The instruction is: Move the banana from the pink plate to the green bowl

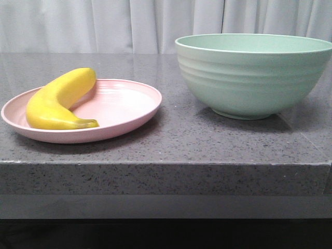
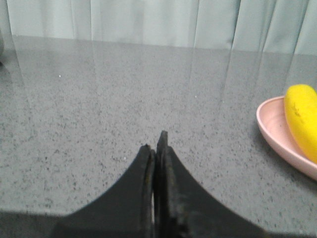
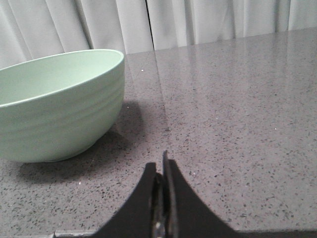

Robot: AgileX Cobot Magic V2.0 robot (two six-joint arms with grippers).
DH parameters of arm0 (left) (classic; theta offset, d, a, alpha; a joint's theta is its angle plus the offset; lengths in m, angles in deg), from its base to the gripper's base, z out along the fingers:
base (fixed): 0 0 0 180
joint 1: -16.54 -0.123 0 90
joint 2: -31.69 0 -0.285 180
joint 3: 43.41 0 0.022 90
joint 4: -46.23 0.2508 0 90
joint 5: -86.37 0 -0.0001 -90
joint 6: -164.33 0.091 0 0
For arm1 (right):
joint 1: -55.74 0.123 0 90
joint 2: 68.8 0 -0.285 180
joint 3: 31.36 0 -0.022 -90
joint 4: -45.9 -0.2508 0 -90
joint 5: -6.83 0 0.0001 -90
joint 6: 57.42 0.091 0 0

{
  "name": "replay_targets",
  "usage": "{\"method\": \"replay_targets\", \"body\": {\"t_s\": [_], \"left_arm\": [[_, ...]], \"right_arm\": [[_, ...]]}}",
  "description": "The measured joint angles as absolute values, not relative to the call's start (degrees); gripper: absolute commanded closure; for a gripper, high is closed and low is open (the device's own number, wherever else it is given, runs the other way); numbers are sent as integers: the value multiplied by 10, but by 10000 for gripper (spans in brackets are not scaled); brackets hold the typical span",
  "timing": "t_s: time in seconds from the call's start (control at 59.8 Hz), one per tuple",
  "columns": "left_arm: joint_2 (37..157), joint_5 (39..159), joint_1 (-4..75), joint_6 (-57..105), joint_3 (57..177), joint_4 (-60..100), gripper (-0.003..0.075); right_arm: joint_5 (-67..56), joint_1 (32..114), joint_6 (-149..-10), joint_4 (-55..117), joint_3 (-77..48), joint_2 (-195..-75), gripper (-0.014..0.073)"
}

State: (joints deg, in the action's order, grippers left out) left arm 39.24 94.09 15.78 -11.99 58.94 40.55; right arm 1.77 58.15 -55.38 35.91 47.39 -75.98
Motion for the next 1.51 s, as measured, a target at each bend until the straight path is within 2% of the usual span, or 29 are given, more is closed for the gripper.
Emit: {"method": "replay_targets", "body": {"t_s": [0.151,0.284,0.468,0.602,0.653,0.719,0.786,0.887,0.954,0.987,1.037,1.322,1.506], "left_arm": [[392,921,158,-120,611,405,740],[415,960,158,-120,701,405,741],[548,990,158,-120,820,406,741],[627,994,158,-120,858,402,740],[640,995,158,-120,862,392,738],[648,996,158,-120,863,379,716],[649,997,158,-120,863,374,612],[649,997,158,-120,863,372,316],[649,997,158,-120,863,371,113],[649,997,158,-120,863,370,57],[649,997,158,-120,863,370,16],[664,1007,161,-120,872,359,79],[762,1069,218,-83,935,359,141]], "right_arm": [[1,581,-554,359,461,-760,699],[-61,581,-554,359,381,-762,699],[-107,581,-554,360,251,-855,699],[-119,581,-554,372,209,-923,696],[-119,581,-554,375,205,-937,671],[-120,581,-554,378,204,-946,572],[-120,581,-554,378,204,-947,408],[-120,581,-554,380,204,-947,158],[-120,581,-554,380,204,-947,63],[-120,581,-554,380,204,-947,39],[-120,581,-554,380,204,-947,32],[-120,581,-554,381,204,-947,40],[-120,581,-554,381,204,-947,40]]}}
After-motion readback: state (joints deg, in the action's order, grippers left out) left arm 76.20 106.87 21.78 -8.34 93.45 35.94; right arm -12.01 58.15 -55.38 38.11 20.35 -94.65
